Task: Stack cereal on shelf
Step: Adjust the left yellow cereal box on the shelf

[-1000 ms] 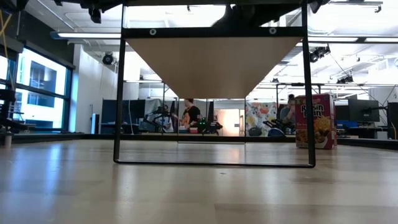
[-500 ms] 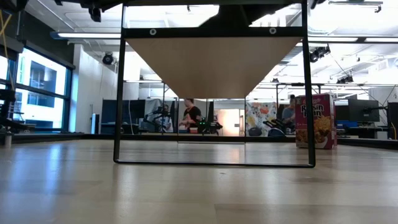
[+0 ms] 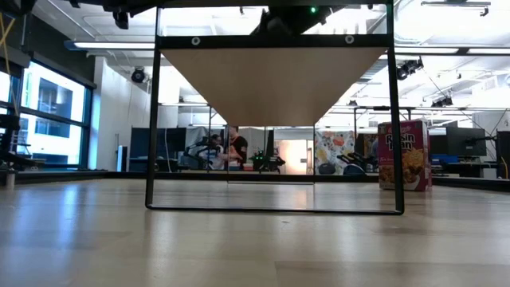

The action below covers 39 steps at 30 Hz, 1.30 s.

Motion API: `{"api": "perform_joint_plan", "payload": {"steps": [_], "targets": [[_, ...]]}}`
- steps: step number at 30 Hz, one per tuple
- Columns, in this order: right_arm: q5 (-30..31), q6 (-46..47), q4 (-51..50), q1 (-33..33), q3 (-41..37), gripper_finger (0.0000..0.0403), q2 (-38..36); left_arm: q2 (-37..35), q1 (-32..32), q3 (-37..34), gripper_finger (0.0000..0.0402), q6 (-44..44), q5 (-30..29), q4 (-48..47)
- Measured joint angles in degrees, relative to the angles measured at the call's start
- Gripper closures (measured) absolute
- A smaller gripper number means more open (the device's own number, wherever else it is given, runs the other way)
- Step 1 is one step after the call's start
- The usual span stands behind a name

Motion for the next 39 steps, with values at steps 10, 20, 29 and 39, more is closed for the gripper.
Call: {"api": "perform_joint_plan", "payload": {"steps": [10, 20, 29, 39], "targets": [[3.36, -1.51, -1.5, -1.45, -0.2, 0.0403, 0.44, 0.02, 0.02, 0.0, 0.0401, 0.0, -0.09, -0.02], [5.25, -0.75, -1.48, -3.78, -0.2, 0.0403, 0.44, 0.02, 0.0, 0.0, 0.0401, 0.0, -0.09, -0.02], [4.15, 2.27, -1.21, -6.38, -0.2, 0.0403, 0.44, 0.02, 0.0, 0.0, 0.0401, 0.0, -0.09, -0.02], [3.58, 2.41, -0.13, -6.86, -0.22, 0.0403, 0.41, 0.02, 0.02, 0.0, 0.0401, 0.43, -0.09, -0.05]]}}
